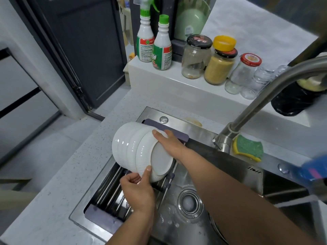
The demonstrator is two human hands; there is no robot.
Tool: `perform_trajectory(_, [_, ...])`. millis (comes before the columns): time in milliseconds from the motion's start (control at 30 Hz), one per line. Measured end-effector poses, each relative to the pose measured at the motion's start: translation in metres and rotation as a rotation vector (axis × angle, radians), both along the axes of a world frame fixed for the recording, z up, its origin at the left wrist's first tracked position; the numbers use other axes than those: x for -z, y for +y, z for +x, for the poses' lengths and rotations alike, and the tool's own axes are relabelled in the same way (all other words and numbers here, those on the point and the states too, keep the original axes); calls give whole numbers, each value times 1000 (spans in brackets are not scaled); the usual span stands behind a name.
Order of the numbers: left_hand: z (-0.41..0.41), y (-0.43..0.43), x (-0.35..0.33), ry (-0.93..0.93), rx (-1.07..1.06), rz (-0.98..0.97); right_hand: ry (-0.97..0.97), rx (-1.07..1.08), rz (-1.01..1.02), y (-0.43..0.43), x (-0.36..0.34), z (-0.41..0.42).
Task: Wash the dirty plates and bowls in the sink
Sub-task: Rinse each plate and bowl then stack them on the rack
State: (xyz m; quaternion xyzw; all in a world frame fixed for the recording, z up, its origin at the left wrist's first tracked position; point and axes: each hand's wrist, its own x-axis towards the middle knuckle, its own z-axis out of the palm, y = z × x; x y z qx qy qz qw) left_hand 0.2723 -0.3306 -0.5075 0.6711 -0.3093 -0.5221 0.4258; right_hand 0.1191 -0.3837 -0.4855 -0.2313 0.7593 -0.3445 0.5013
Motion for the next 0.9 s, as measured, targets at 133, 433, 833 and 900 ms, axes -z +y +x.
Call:
perform_trajectory(133, [1, -3, 2, -45, 96, -18, 26, 92, -14, 2, 0, 7])
perform_trajectory(433, [-17, 7, -31, -206, 276, -289, 270, 212, -182, 80, -11, -12])
perform_trajectory(833, [-93, 90, -7, -30, 947, -53, -64, 366, -88, 233, 17, -63])
perform_trajectory(900, [-96, 105, 14, -49, 1044, 87, -76, 397, -67, 262, 31, -74])
